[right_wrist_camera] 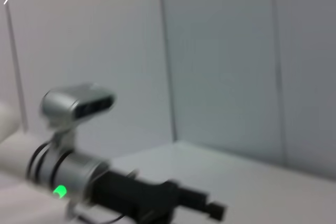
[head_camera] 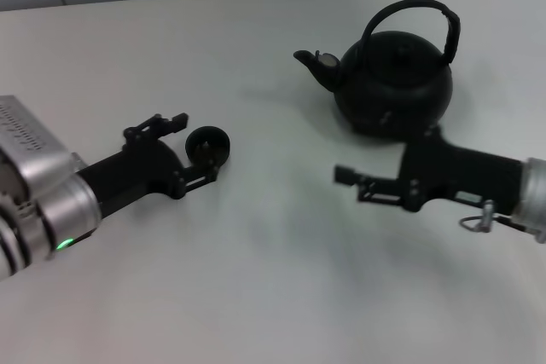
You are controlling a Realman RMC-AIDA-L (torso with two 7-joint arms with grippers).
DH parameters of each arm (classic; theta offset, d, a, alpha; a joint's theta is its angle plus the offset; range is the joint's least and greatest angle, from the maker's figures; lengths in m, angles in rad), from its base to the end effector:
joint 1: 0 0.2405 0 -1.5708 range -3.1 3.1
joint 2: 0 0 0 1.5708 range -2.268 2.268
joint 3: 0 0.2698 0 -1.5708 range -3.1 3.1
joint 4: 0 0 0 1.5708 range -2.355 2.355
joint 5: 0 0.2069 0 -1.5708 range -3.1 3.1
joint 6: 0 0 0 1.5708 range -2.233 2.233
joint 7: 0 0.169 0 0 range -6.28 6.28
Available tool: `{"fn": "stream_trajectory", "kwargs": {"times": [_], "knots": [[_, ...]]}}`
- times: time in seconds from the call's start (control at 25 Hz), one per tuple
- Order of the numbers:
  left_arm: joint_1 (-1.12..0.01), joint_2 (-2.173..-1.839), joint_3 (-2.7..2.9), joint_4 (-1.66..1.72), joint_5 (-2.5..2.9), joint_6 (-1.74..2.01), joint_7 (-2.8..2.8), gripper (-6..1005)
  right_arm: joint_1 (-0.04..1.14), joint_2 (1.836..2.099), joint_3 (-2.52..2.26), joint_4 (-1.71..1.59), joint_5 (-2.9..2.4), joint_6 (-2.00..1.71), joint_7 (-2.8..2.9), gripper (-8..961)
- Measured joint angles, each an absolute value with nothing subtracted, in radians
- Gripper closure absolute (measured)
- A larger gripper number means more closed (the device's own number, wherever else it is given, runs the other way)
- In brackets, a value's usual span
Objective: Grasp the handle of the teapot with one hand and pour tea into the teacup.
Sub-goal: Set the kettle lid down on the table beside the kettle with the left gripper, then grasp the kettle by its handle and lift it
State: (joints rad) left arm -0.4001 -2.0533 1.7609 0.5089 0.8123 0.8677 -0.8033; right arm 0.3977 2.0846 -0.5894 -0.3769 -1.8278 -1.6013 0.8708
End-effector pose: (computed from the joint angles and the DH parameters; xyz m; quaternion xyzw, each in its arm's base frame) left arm -0.2705 0.3420 -0.1129 -0.9239 -0.1540 -0.2081 0.2819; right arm 0.2917 0.2905 -0.0463 -0.9037 0.1512 0.3364 0.2174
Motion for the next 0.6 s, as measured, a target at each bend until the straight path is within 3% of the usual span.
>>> {"fn": "stream_trajectory", "kwargs": {"times": [0.08, 0.28, 0.6], "knots": [[-0.321, -2.031, 1.759, 0.583, 0.828, 0.87, -0.824, 202, 0.341, 2.082, -0.584, -0.382, -1.701, -1.614, 0.867, 190], [-0.259, -2.013, 1.746, 0.63, 0.848, 0.879, -0.836, 202, 0.268, 2.081, -0.501, -0.38, -1.532, -1.594, 0.864, 194], [-0.254, -2.01, 1.745, 0.625, 0.878, 0.89, -0.839, 202, 0.291, 2.083, -0.326, -0.32, -1.503, -1.484, 0.825, 201]]}}
